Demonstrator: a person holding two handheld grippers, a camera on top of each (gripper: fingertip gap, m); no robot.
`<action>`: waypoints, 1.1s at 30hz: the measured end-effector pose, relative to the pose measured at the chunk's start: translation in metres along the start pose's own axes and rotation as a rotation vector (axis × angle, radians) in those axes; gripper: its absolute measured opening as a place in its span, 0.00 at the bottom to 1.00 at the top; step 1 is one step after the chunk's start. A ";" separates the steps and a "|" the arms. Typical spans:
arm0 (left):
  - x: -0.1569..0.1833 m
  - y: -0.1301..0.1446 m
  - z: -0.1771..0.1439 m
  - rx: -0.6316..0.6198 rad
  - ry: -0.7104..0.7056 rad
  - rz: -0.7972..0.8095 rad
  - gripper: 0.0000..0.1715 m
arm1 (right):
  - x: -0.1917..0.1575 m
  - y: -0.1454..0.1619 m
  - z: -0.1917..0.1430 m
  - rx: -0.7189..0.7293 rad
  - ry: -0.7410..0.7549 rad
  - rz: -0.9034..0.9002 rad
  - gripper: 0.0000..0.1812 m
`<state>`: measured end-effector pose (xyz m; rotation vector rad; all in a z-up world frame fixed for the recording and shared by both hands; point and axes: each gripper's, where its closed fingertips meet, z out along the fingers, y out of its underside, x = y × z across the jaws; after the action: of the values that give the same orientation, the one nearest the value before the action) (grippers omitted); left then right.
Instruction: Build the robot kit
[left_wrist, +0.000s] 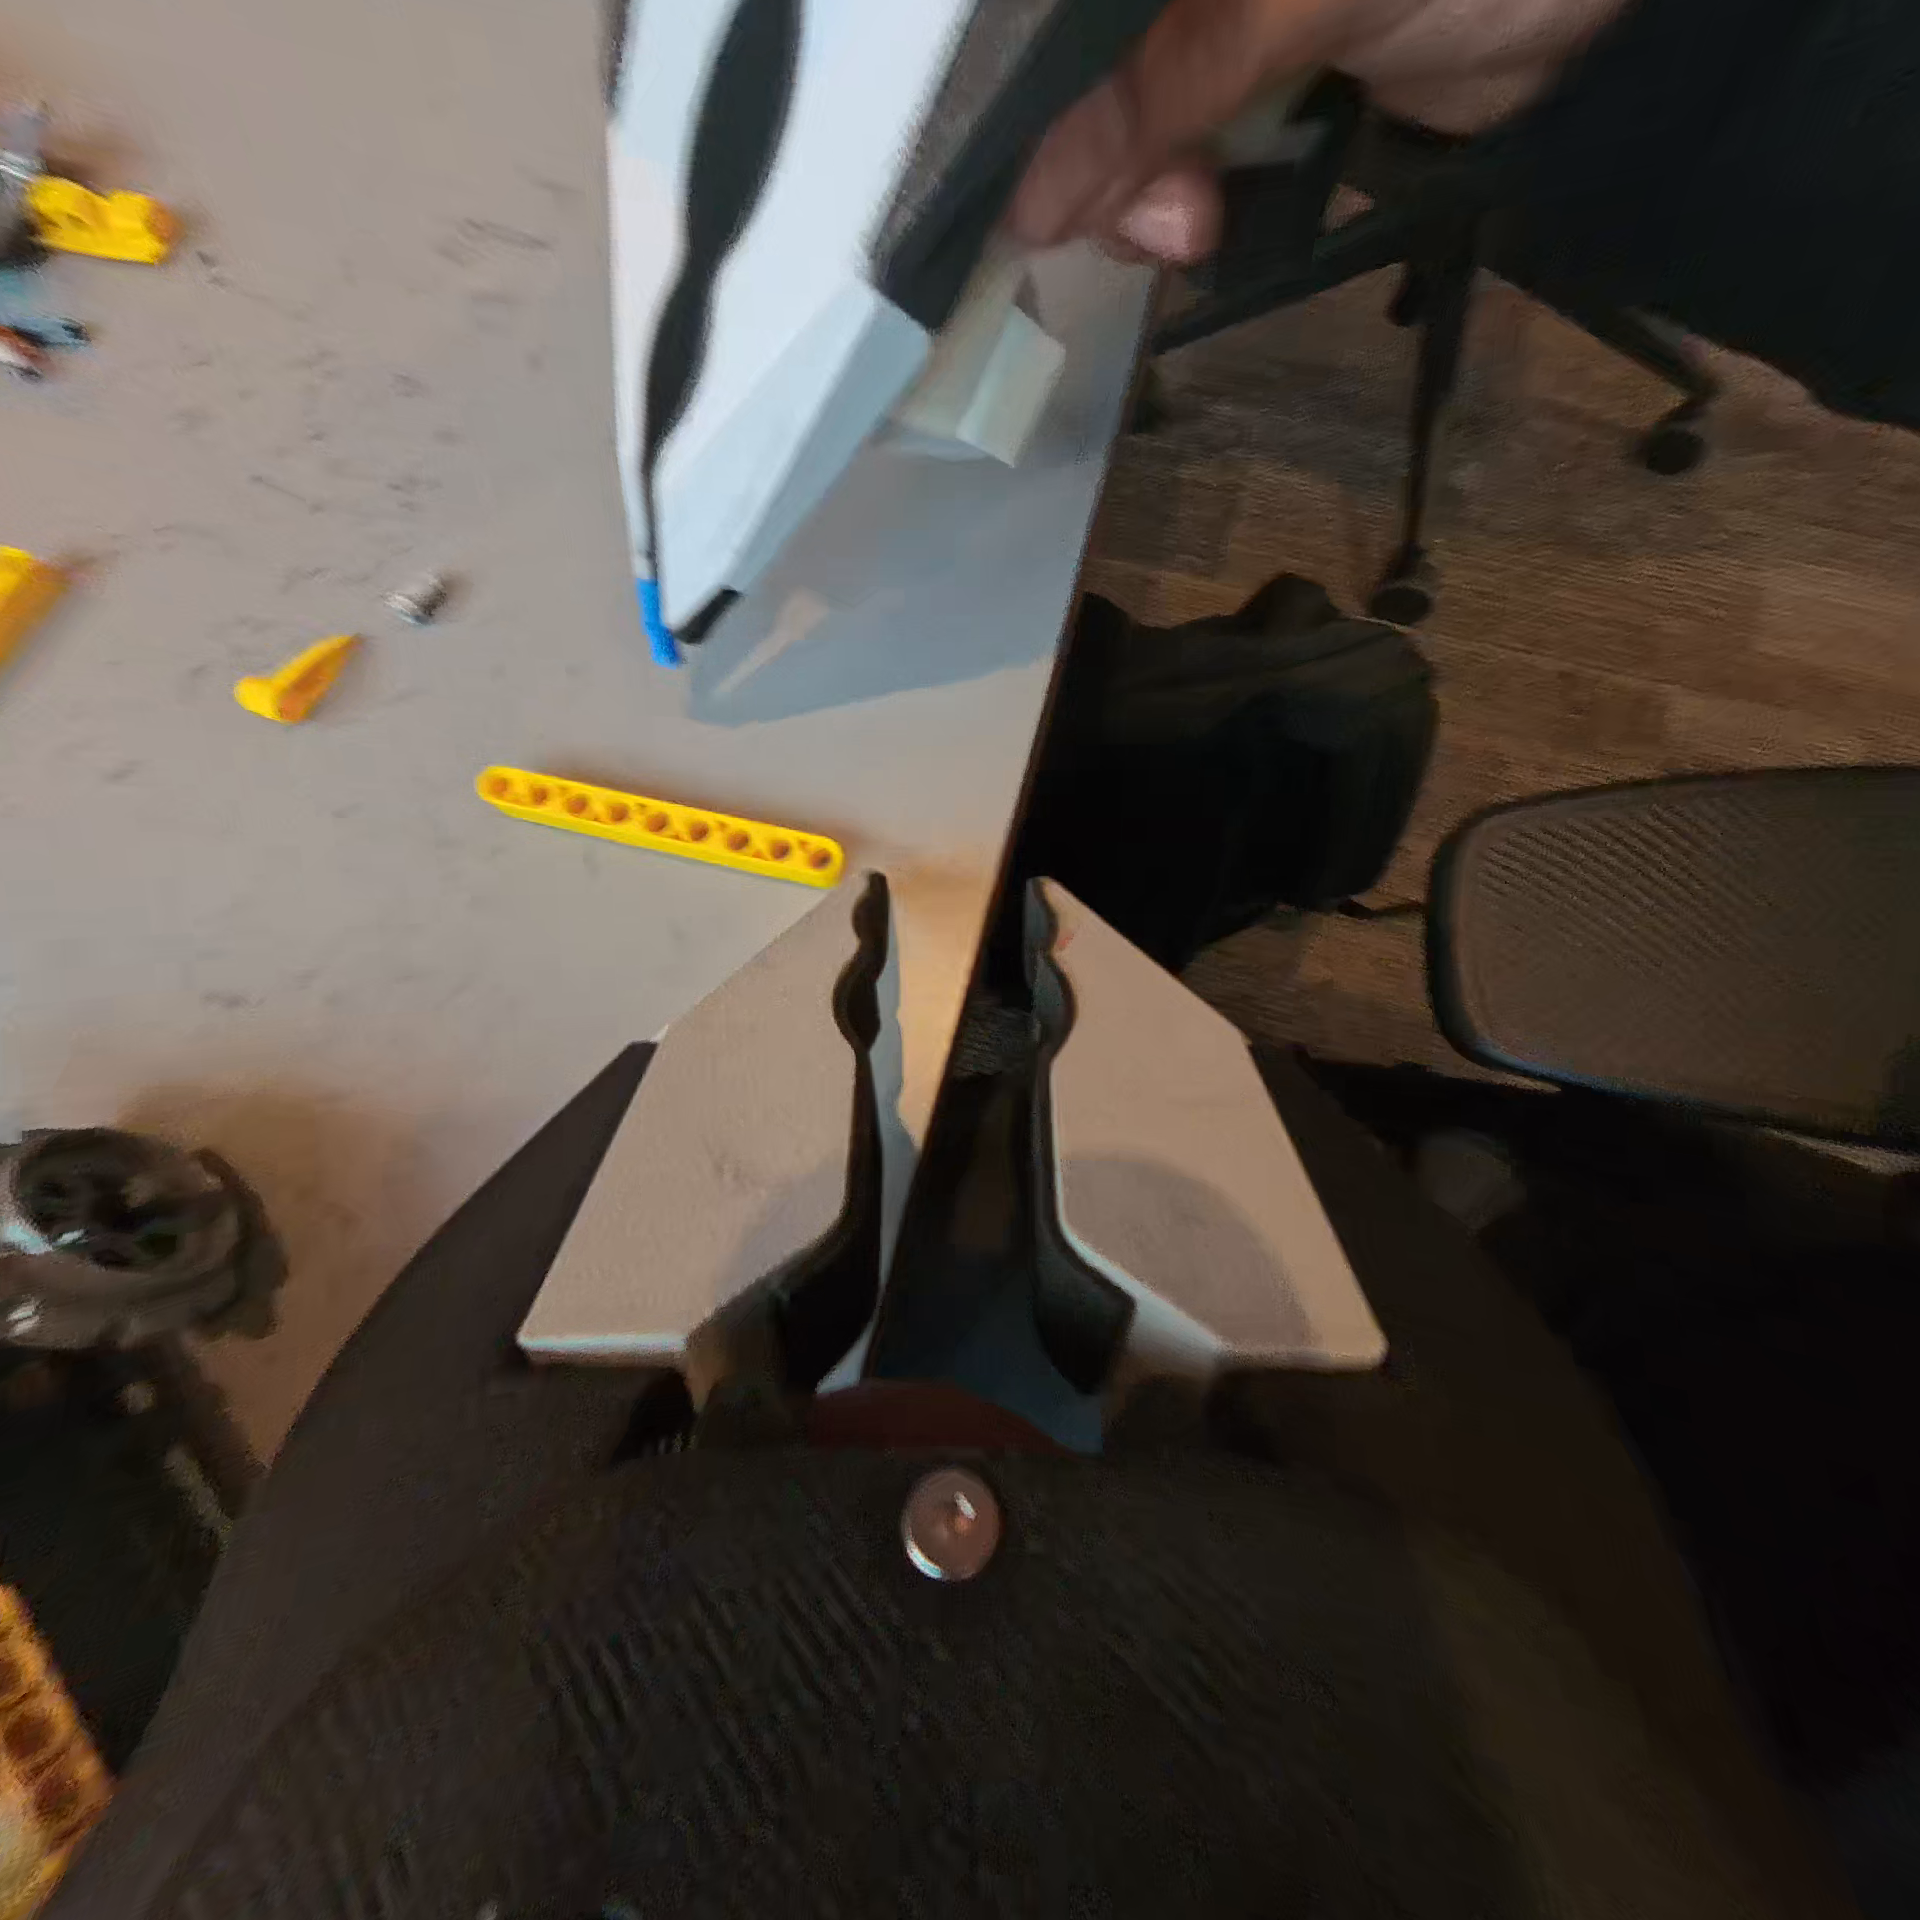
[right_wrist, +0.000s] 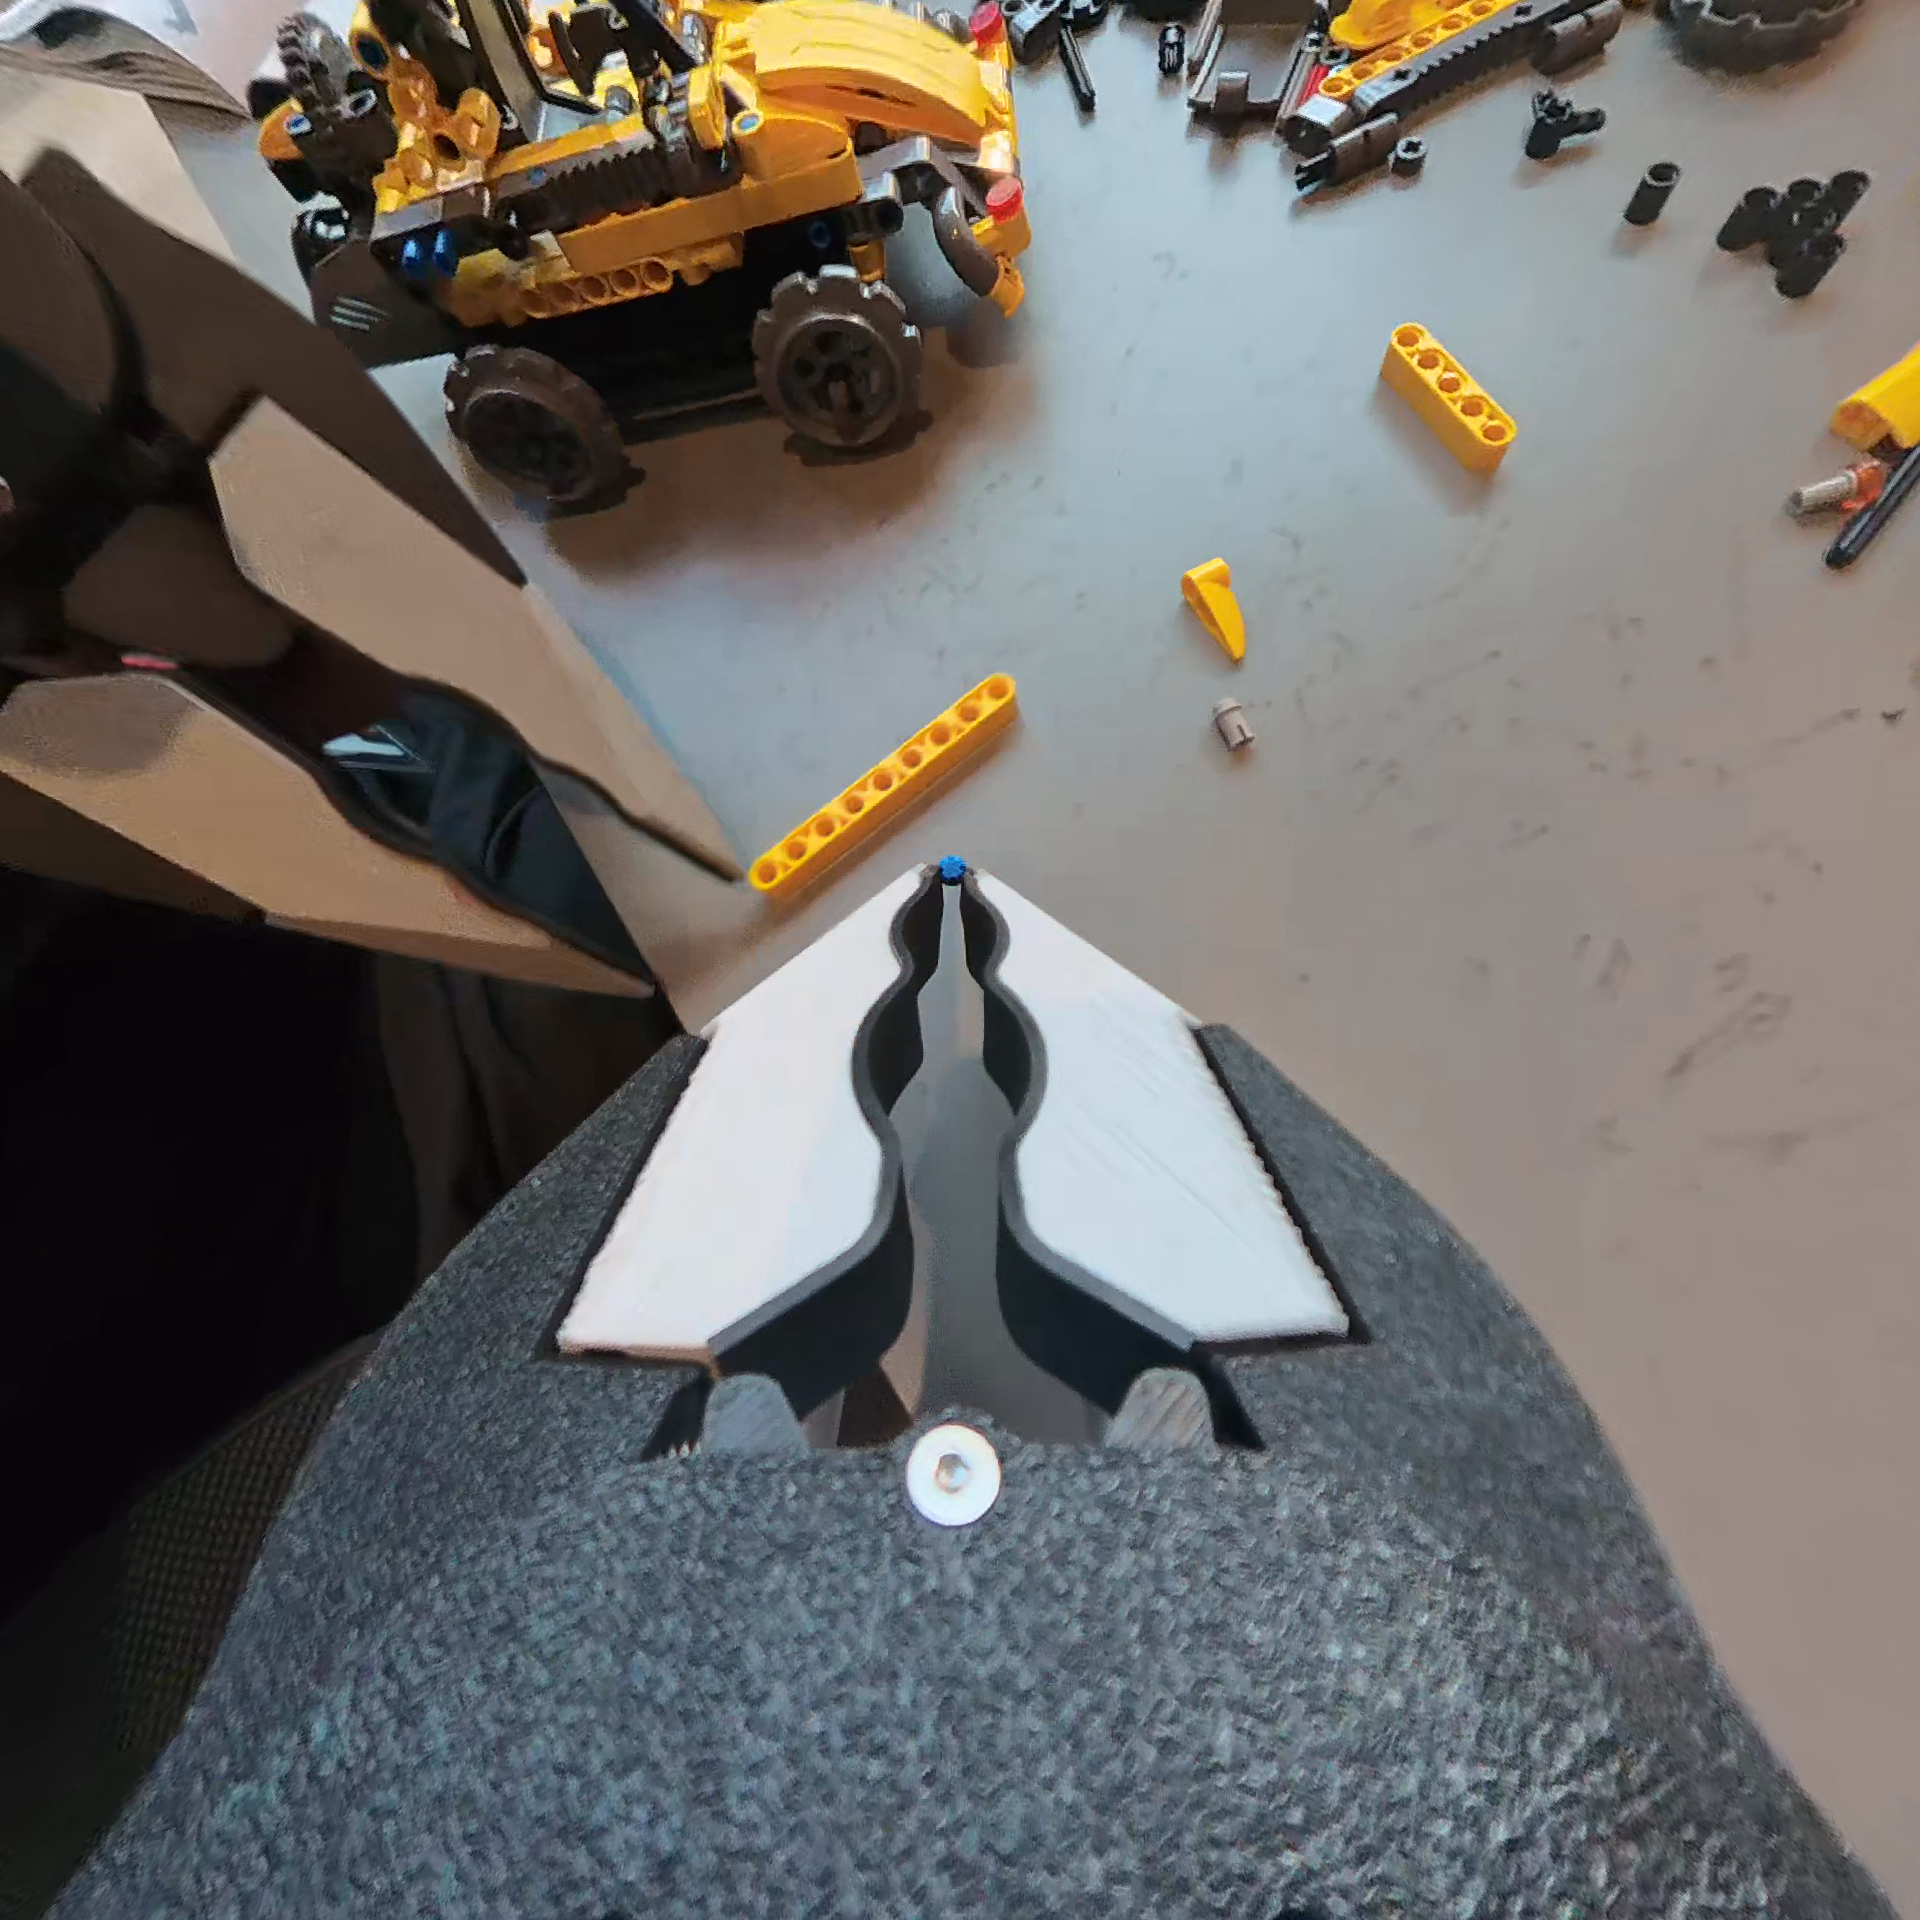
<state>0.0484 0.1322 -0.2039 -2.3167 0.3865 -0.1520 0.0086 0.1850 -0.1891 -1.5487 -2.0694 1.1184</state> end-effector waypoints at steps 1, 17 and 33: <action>-0.006 -0.003 0.000 0.011 -0.042 0.006 0.13 | -0.001 0.002 -0.001 -0.003 0.007 -0.006 0.02; -0.028 -0.039 0.007 -0.019 -0.011 0.011 0.23 | 0.014 0.014 -0.072 0.145 0.099 0.051 0.02; -0.081 -0.009 0.013 -0.515 0.118 0.529 0.09 | -0.007 0.008 -0.073 0.222 0.016 0.054 0.02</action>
<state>-0.0236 0.1734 -0.2062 -2.6068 1.1966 0.0855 0.0644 0.2080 -0.1468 -1.5067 -1.8327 1.3016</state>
